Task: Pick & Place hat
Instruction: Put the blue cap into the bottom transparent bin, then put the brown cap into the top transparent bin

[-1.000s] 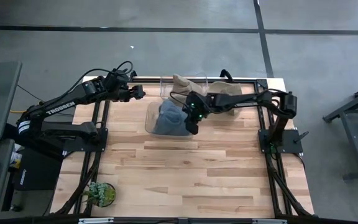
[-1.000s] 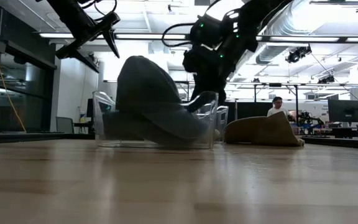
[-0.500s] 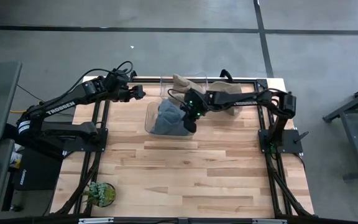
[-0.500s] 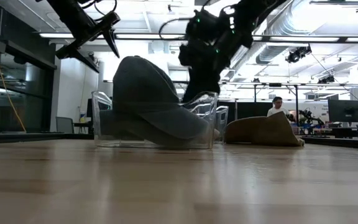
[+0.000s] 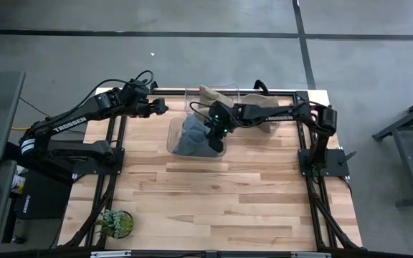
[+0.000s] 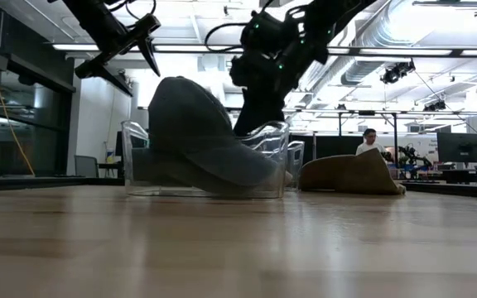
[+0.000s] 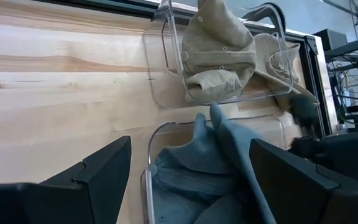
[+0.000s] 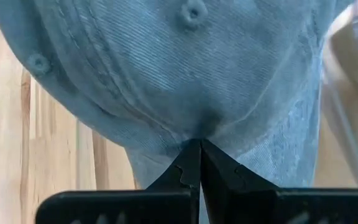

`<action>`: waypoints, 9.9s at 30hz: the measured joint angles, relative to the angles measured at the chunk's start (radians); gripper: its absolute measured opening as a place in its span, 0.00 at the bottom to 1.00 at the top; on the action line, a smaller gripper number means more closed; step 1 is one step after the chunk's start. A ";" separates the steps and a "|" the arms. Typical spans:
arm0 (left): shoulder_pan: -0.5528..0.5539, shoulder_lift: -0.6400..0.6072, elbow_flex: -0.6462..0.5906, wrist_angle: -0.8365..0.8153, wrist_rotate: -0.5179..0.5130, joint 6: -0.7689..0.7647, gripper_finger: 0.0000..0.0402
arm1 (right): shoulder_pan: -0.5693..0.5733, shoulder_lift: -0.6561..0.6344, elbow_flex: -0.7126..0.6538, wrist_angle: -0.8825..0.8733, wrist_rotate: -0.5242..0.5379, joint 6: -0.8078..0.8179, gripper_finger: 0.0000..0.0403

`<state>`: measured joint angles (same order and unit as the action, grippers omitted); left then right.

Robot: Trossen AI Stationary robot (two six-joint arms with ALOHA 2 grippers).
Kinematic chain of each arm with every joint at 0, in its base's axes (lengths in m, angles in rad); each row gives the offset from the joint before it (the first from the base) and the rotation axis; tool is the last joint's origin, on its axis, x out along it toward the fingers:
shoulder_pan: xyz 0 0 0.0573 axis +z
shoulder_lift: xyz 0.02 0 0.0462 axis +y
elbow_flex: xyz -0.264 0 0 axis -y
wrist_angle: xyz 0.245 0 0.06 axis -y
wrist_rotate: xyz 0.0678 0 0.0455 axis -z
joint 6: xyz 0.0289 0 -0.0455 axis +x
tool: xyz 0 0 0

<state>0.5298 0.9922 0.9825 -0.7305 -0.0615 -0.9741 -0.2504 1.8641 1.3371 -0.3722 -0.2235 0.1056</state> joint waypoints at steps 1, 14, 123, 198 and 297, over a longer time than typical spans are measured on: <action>0.000 0.000 0.000 0.003 0.000 0.000 0.75 | 0.000 0.012 0.001 0.006 -0.010 0.002 0.00; 0.000 0.000 0.000 0.004 -0.001 0.000 0.75 | -0.017 0.053 0.001 0.025 -0.040 0.025 0.00; 0.000 0.000 0.000 0.024 0.028 -0.002 0.75 | -0.020 -0.004 0.399 -0.797 0.444 0.022 0.56; 0.000 0.000 0.000 0.024 0.051 0.000 0.75 | -0.464 -0.007 0.055 -0.823 0.245 0.077 0.65; 0.000 0.114 0.001 1.174 0.254 -0.462 0.75 | -0.025 -0.558 0.055 0.432 0.348 0.181 0.03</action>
<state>0.5299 1.1061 0.9833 0.4431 0.1925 -1.4358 -0.2750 1.3057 1.3918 0.0598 0.1246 0.2871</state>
